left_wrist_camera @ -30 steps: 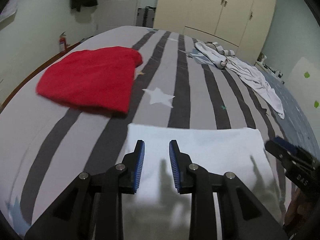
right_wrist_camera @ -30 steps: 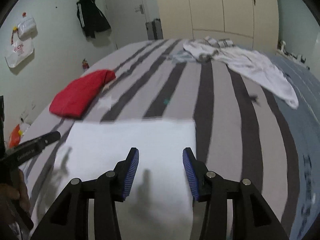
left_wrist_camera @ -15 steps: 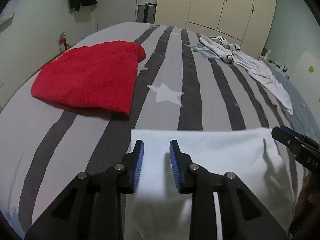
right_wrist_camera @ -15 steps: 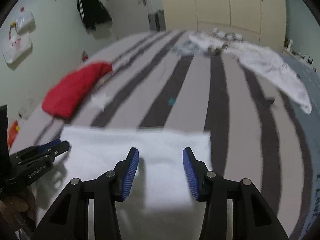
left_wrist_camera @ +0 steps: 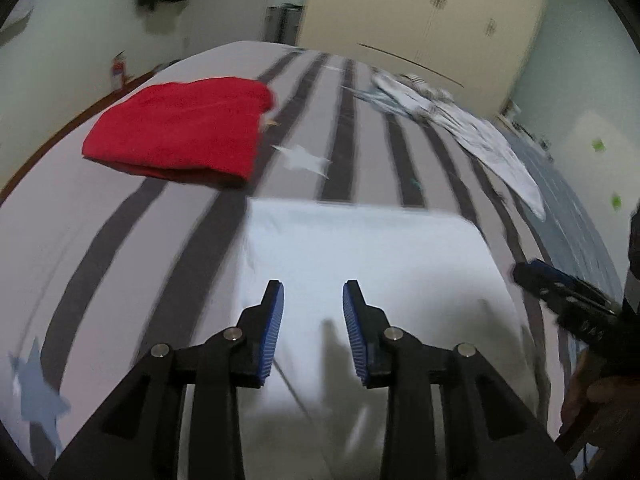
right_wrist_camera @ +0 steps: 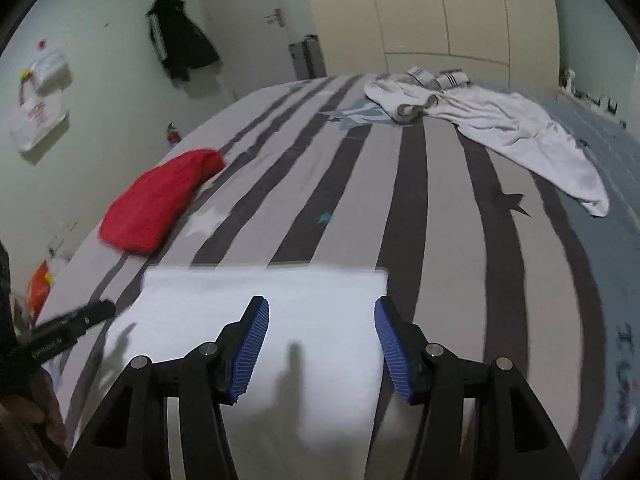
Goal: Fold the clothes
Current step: 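Grasp the folded white shirt's edge with both grippers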
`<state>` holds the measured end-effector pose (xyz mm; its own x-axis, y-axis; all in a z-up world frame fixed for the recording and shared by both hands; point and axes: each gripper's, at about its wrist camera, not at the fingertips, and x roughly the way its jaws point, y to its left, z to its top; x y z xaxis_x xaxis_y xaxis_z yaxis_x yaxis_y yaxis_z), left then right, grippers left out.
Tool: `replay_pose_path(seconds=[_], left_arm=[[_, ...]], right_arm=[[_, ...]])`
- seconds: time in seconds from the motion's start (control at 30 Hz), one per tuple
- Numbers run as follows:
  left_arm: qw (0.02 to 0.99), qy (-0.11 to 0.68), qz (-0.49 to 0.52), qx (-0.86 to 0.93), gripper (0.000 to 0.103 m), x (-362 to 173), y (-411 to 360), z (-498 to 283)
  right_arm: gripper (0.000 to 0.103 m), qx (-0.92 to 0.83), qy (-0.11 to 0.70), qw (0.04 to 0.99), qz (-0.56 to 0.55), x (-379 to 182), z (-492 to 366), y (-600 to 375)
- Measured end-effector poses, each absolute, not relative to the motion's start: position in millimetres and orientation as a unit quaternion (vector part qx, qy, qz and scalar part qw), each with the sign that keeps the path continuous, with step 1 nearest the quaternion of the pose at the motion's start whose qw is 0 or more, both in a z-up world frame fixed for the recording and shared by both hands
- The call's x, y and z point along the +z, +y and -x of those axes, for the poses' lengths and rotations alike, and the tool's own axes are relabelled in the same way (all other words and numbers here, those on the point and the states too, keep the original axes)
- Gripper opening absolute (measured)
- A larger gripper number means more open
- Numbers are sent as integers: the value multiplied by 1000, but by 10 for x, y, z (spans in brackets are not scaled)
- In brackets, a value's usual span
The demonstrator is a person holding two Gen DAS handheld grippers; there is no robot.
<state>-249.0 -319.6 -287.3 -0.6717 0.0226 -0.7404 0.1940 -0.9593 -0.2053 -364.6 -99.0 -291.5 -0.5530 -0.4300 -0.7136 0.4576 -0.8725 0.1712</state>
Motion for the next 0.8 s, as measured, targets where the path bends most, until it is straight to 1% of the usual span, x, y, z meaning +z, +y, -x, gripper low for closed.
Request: replay_pose_path(seconds=[0.03,0.13,0.2,0.23,0.3,0.37,0.4,0.43,0.5,0.53,0.57,0.6,0.7,0.8], left_arm=[[43,128,-404,-905,30,-2887,-3115,2441],[48,120,-440,-889,32,-3173,-2940,2280],[60,107,-449,-885,33,-3339,-2931,2268],[61,100,-443,-889,34,-3375,-2924,2258],[60,114,-451,-883,35,-3283,-2980,2290],[63,137,-448,-881,36,-3162,-3064,2286],[65,148,-447,-880,44,-3100,-3106,2283],[70,161,-443,-879,50,-3038,-3203,2306],[88,193,-433,-876,75,-2918,-3437,2329],[98,209,-430,-873,85,-2899,-3553,2350],[107,225,-426,-870,87,-2883,-3667,2375],[110,238,-430,-864,88,-2924,-3761,2418],[101,269,-460,-840,88,-3175,-4005,2620],[64,295,-490,-818,87,-3432,-4062,2777]], right_arm=[[51,-879,25,256,-401,-2903,3466,-987],[51,-867,59,269,-415,-3013,3014,-1046],[53,-855,104,267,-431,-3260,2791,-1106],[55,-852,105,266,-438,-3293,2801,-1089],[57,-849,83,263,-451,-3271,2931,-1013],[62,-845,62,260,-463,-3248,3060,-936],[62,-842,52,259,-470,-3237,3125,-898],[62,-840,41,257,-476,-3226,3190,-860],[66,-835,20,254,-488,-3203,3319,-783],[70,-832,9,253,-494,-3192,3384,-745],[74,-829,-2,251,-499,-3181,3448,-706],[76,-826,-12,249,-505,-3169,3513,-668],[77,-816,-44,244,-522,-3136,3707,-553],[77,-789,-69,263,-551,-3317,3933,-548]])
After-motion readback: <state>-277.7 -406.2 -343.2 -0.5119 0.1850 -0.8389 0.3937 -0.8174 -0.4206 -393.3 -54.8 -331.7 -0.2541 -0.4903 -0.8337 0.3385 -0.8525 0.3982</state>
